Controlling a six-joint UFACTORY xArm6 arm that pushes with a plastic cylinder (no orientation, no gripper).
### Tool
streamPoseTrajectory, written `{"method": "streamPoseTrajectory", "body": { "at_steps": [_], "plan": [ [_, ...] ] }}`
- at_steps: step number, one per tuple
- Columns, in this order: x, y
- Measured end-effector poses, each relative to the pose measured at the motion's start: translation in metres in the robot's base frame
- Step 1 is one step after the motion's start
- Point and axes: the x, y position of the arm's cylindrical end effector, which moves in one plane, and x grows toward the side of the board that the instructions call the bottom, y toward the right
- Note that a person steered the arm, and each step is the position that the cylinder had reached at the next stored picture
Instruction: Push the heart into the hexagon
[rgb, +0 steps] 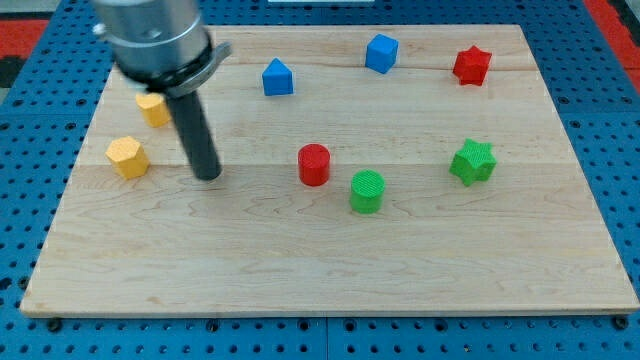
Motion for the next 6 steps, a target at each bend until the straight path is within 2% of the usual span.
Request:
{"method": "streamPoseTrajectory", "body": {
  "at_steps": [1,3,4,5,6],
  "plan": [
    [-0.047,0.01],
    [-0.129,-0.041],
    [-0.122,-0.094],
    [-0.076,-0.108],
    [-0.079,-0.109]
  ]
}}
